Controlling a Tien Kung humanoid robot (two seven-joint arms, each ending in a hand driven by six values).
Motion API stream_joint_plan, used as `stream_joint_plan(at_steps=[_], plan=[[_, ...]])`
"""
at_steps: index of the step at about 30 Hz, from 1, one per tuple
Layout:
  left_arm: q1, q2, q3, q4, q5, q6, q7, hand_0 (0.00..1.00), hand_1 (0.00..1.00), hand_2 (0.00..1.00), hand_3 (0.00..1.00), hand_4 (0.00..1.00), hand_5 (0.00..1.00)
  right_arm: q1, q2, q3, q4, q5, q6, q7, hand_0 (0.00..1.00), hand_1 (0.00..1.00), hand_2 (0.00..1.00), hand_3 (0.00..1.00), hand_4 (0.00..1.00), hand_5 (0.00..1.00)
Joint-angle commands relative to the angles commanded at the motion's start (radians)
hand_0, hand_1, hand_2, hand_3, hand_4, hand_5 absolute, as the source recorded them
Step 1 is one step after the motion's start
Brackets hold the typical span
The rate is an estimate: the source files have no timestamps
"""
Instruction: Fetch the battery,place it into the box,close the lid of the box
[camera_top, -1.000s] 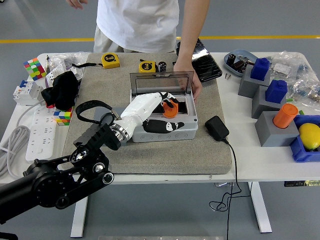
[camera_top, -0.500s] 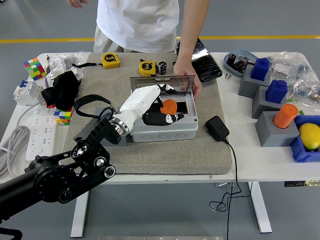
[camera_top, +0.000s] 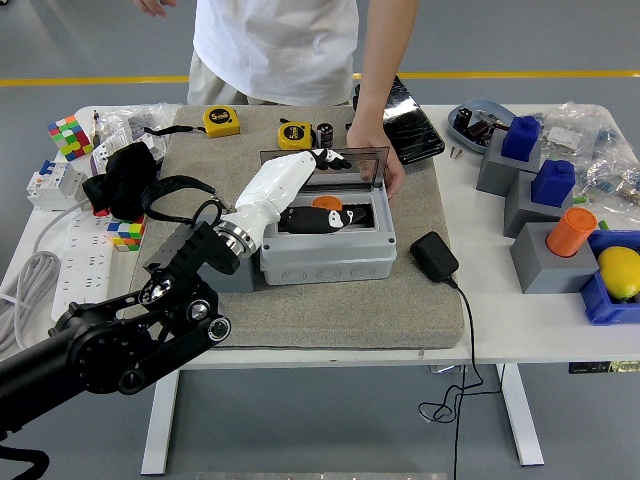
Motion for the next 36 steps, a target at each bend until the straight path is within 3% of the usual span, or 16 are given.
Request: stream_joint_plan(at_steps=[6, 11, 12, 17, 18, 23, 24, 29, 30, 31, 36], plan=[[0.002, 0.0, -0.007, -0.007, 0.0, 0.0, -0.001, 0.7, 0.731, 0.741, 0.742, 0.908, 0.508, 0.0, 0.0, 0.001, 0.001, -0.001, 0.0, 0.001, 0.626, 0.643, 0.654, 0.598, 0.998, 0.56], [0.014, 0.006, -0.037, -0.053, 0.005, 0.006, -0.006, 0.7, 0.731, 0.741, 0.742, 0.908, 0.508, -0.002, 0.0, 0.003, 0.0, 0.0, 0.001, 0.001, 0.626, 0.643, 0.654, 0.598, 0.998, 0.56], [0.018, 0.007, -0.045, -0.067, 0.003, 0.014, -0.015, 0.631, 0.69, 0.705, 0.709, 0.908, 0.509, -0.002, 0.0, 0.003, 0.0, -0.001, 0.001, 0.001, 0.624, 0.643, 0.654, 0.598, 0.998, 0.561], [0.024, 0.01, -0.086, -0.111, -0.03, 0.075, -0.092, 0.631, 0.69, 0.705, 0.709, 0.908, 0.509, -0.003, 0.001, 0.001, 0.0, 0.0, 0.001, 0.001, 0.624, 0.643, 0.654, 0.598, 0.998, 0.561], [0.02, 0.008, -0.096, -0.106, -0.035, 0.087, -0.106, 0.581, 0.641, 0.643, 0.682, 0.908, 0.508, -0.002, 0.001, 0.001, 0.0, 0.0, 0.001, 0.001, 0.625, 0.643, 0.654, 0.598, 0.998, 0.561], [-0.013, -0.004, -0.124, -0.044, -0.017, 0.063, -0.062, 0.581, 0.641, 0.643, 0.682, 0.908, 0.508, 0.001, 0.002, 0.002, 0.001, -0.001, 0.001, 0.002, 0.625, 0.643, 0.654, 0.598, 0.998, 0.561], [-0.026, -0.006, -0.125, -0.019, -0.011, 0.048, -0.045, 0.749, 0.774, 0.758, 0.78, 0.911, 0.514, 0.002, 0.002, 0.001, 0.001, 0.0, 0.001, 0.002, 0.626, 0.643, 0.654, 0.598, 0.998, 0.561], [-0.08, -0.014, -0.098, 0.073, -0.005, -0.004, 0.007, 0.749, 0.774, 0.758, 0.78, 0.911, 0.514, 0.002, 0.0, -0.003, 0.0, 0.002, 0.002, 0.002, 0.626, 0.643, 0.654, 0.598, 0.998, 0.561], [-0.093, -0.015, -0.085, 0.091, -0.004, -0.012, 0.014, 0.855, 0.844, 0.806, 0.822, 0.917, 0.547, 0.002, -0.001, -0.004, 0.0, 0.003, 0.002, 0.002, 0.624, 0.643, 0.654, 0.598, 0.998, 0.561], [-0.105, -0.015, -0.07, 0.107, -0.005, -0.018, 0.019, 0.855, 0.844, 0.806, 0.822, 0.917, 0.547, 0.002, -0.001, -0.005, 0.0, 0.003, 0.002, 0.002, 0.624, 0.643, 0.654, 0.598, 0.998, 0.561], [-0.134, -0.011, -0.007, 0.14, -0.004, -0.044, 0.053, 0.869, 0.851, 0.812, 0.815, 0.92, 0.557, 0.002, -0.001, -0.004, 0.002, 0.002, 0.002, 0.002, 0.626, 0.644, 0.655, 0.598, 0.998, 0.561]])
